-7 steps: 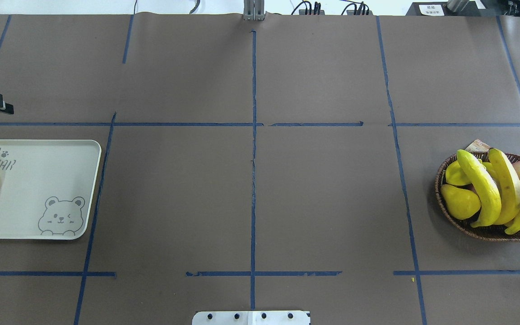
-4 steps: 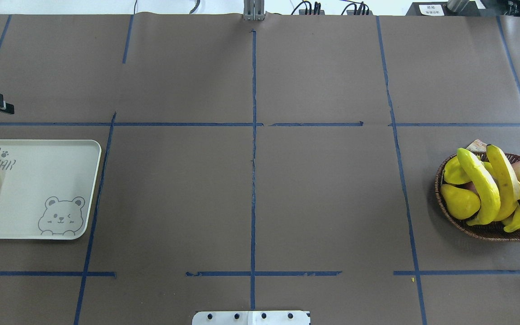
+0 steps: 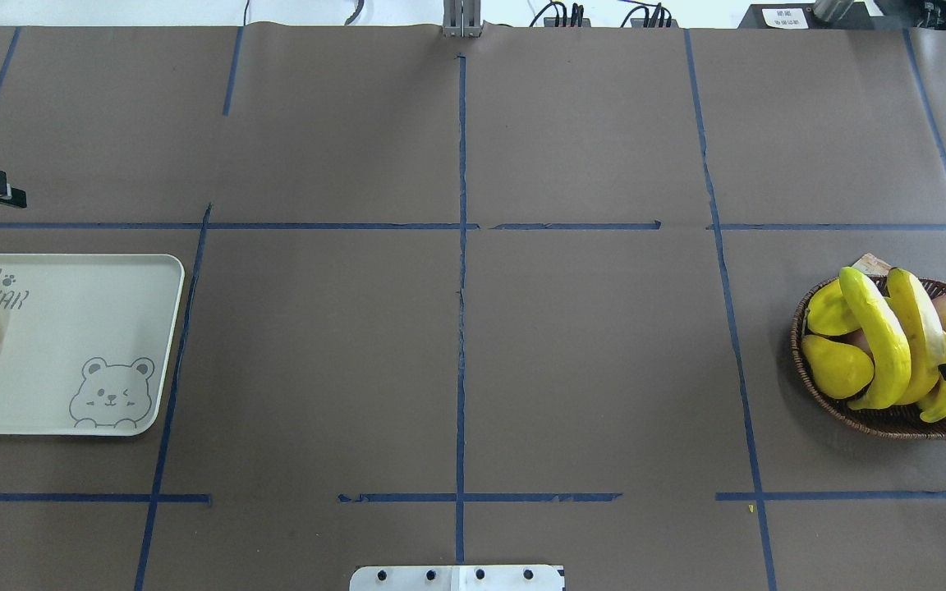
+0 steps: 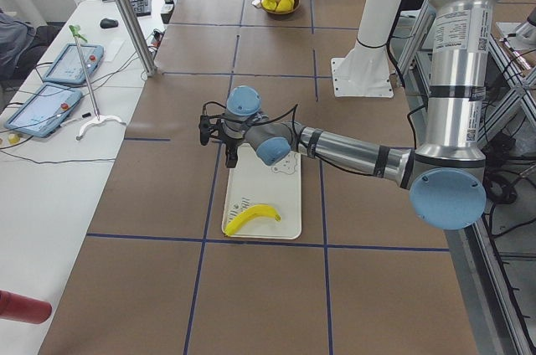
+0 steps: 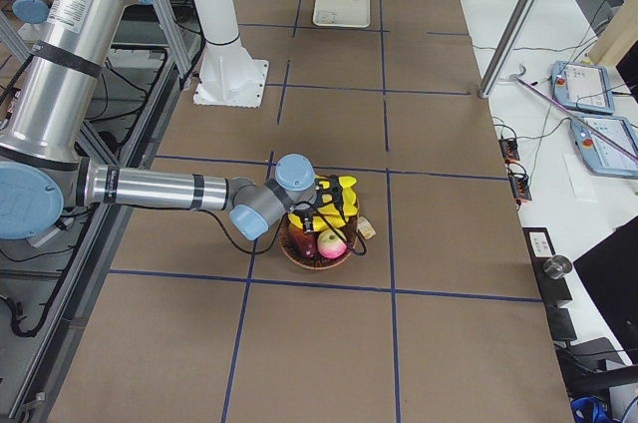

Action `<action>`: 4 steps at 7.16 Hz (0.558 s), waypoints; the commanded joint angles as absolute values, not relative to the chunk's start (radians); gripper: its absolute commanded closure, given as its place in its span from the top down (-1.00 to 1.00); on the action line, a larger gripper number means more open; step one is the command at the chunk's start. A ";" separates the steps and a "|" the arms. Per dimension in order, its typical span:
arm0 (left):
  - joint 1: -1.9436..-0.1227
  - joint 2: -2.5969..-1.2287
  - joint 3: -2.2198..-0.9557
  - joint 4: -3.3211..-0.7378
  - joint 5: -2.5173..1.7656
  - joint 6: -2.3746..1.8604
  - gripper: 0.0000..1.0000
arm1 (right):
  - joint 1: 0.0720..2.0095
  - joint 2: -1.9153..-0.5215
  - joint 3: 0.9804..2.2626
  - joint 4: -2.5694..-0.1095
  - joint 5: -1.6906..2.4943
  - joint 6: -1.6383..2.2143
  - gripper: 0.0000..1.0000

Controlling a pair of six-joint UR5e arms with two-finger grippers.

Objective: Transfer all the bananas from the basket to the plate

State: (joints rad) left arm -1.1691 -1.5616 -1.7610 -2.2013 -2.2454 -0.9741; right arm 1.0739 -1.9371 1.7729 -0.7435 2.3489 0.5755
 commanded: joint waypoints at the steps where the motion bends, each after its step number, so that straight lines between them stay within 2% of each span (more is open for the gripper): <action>1: -1.169 -1.563 -1.761 -2.201 -2.246 -0.974 1.00 | 1.072 -1.947 1.775 -0.741 2.352 0.617 0.34; 4: -1.169 -1.565 -1.763 -2.201 -2.246 -0.974 1.00 | 1.071 -1.994 1.767 -0.746 2.356 0.658 0.33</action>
State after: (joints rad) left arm -1.1689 -1.5643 -1.7629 -2.2012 -2.2457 -0.9741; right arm 1.0713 -1.9669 1.7685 -0.7446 2.3549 0.6470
